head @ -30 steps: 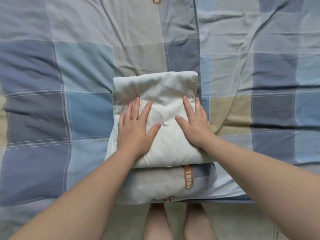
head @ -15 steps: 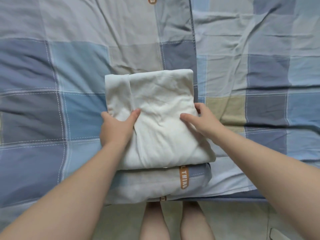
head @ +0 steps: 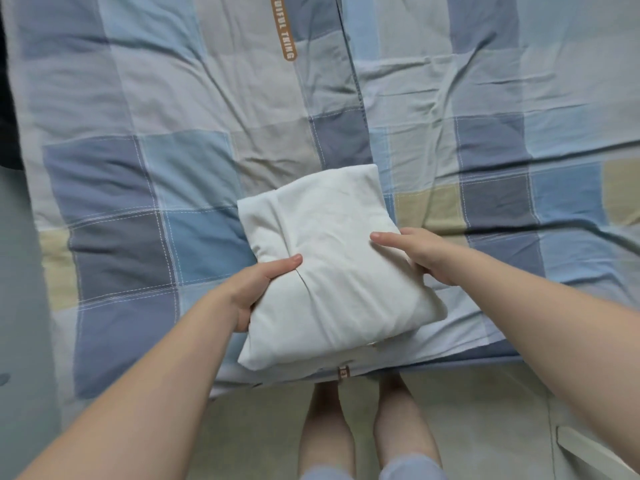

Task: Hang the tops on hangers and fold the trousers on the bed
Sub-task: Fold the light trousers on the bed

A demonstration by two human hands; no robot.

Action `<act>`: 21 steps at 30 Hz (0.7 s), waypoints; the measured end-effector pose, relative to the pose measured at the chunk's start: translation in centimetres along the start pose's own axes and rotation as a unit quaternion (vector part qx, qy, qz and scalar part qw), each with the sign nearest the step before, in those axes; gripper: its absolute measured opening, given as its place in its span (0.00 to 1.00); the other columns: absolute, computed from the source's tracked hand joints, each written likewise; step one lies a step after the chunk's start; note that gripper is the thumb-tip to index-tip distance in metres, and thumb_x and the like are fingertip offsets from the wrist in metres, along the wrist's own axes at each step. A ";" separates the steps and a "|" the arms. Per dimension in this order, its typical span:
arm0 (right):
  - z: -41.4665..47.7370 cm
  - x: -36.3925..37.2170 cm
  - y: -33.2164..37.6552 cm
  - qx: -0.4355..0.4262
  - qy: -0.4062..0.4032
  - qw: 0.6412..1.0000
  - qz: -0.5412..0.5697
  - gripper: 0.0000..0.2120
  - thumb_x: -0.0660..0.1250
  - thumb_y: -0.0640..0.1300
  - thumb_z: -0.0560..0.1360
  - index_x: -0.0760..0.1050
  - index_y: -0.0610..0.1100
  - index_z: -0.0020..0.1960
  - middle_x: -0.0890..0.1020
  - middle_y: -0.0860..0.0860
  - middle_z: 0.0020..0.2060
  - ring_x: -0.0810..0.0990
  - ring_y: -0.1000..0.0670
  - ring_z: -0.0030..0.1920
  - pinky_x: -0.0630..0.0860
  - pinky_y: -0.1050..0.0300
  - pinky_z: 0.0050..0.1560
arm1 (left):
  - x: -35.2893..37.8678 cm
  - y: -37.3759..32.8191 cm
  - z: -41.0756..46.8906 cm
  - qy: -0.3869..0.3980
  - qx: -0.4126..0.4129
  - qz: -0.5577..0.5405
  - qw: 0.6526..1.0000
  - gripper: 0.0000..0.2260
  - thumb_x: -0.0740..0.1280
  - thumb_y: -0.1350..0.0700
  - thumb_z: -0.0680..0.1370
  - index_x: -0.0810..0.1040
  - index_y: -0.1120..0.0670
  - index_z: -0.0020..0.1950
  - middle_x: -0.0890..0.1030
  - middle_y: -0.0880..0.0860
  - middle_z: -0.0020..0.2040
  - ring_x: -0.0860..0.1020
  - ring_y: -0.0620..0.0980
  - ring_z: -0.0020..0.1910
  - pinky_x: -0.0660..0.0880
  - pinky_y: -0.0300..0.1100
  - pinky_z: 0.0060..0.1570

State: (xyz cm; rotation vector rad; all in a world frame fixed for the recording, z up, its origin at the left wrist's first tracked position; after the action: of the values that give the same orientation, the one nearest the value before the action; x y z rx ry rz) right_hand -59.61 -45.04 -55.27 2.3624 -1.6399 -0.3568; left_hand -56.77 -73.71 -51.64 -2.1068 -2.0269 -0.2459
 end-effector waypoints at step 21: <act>-40.0 -2.2 -14.8 -0.111 -0.139 0.872 0.456 0.29 0.79 0.40 0.63 0.78 0.38 0.63 0.85 0.41 0.54 0.86 0.41 0.53 0.83 0.50 0.47 | 19.8 6.9 -22.6 0.076 0.073 0.291 0.951 0.26 0.80 0.47 0.60 0.86 0.54 0.56 0.86 0.56 0.55 0.86 0.55 0.51 0.81 0.44 0.45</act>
State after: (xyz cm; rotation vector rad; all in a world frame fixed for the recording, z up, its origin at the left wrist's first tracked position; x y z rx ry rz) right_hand -33.99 -35.56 -22.48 1.1878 -2.4458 -0.6395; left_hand -48.48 -60.74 -24.89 -2.3845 -1.2218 -0.1465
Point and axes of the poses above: each hand's wrist, its own z-axis towards the middle knuckle, its own x-axis out of the palm, y = z × x, the point moved 4 cm from there along z, towards the middle knuckle
